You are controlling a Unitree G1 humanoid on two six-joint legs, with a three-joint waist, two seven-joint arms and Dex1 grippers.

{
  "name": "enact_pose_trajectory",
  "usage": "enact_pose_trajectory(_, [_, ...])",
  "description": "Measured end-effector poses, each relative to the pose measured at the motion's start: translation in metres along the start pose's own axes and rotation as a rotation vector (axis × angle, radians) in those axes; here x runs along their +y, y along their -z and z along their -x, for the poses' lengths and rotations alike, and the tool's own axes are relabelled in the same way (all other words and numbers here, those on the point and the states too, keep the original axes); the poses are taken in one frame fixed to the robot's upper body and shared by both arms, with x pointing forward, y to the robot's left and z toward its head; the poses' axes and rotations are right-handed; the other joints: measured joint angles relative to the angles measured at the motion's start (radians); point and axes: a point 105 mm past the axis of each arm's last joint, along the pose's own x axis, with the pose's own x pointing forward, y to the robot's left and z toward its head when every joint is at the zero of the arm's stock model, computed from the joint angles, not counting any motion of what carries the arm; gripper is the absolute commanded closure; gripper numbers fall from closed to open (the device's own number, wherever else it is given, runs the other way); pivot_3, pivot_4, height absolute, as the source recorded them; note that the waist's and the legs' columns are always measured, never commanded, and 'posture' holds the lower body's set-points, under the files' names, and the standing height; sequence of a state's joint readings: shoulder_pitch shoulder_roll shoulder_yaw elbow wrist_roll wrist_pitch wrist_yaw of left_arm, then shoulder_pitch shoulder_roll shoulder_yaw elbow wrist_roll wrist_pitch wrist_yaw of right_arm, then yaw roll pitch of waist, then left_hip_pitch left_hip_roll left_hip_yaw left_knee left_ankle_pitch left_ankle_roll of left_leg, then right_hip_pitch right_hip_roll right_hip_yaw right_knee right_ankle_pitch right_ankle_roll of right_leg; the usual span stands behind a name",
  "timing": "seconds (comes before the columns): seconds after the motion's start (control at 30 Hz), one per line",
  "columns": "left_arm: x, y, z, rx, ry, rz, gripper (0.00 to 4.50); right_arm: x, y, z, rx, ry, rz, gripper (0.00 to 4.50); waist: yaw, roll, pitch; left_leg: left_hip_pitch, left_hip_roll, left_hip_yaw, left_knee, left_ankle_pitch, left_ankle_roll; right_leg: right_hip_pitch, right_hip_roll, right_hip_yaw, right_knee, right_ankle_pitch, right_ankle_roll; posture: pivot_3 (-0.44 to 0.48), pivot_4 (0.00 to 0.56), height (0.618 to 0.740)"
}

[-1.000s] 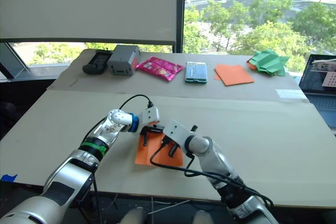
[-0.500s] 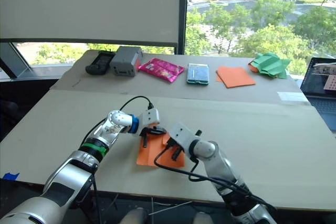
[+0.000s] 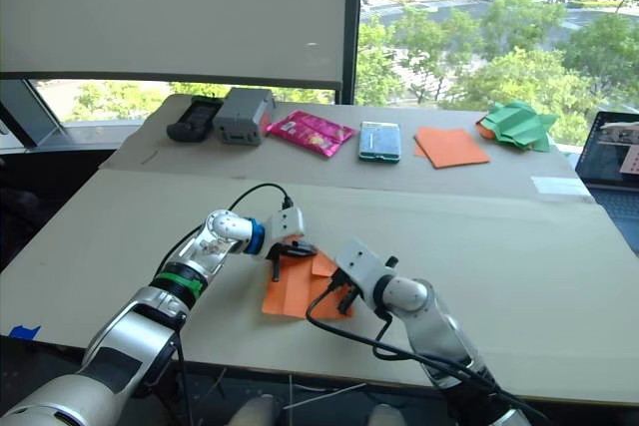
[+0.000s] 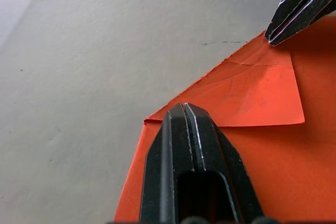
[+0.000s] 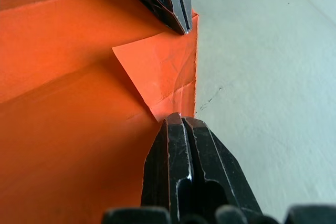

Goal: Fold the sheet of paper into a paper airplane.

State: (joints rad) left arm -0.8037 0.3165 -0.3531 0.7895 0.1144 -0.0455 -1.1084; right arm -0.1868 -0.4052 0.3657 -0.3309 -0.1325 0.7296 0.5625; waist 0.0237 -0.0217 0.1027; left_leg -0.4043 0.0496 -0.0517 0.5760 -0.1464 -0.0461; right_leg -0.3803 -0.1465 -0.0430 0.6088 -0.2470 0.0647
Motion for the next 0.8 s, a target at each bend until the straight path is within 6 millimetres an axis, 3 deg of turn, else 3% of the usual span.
enact_pose_trajectory(0.5, [0.002, -0.003, 0.002, -0.010, -0.011, -0.004, 4.50, -0.008, 0.000, 0.018, -0.036, 0.032, -0.109, 4.48, 0.002, 0.000, 0.006, -0.002, 0.000, 0.000, 0.000, 0.000, -0.001, -0.002, -0.001, -0.001, -0.002, 0.000, 0.000, 0.000, 0.150, 0.702])
enact_pose_trajectory(0.7, [0.007, -0.004, 0.012, -0.036, -0.054, 0.028, 4.50, -0.016, -0.053, 0.029, -0.277, 0.011, -0.164, 4.48, -0.012, 0.006, 0.018, -0.006, 0.000, 0.000, -0.001, 0.000, 0.000, -0.007, -0.001, -0.001, -0.001, 0.000, 0.001, 0.000, 0.150, 0.702])
enact_pose_trajectory(0.8, [0.005, 0.000, 0.021, -0.048, -0.082, 0.065, 4.50, -0.016, -0.068, 0.022, -0.302, -0.007, -0.131, 4.48, -0.022, 0.006, 0.023, -0.005, 0.000, -0.001, -0.003, 0.000, 0.000, -0.007, 0.000, -0.001, 0.000, 0.000, 0.001, 0.000, 0.150, 0.702])
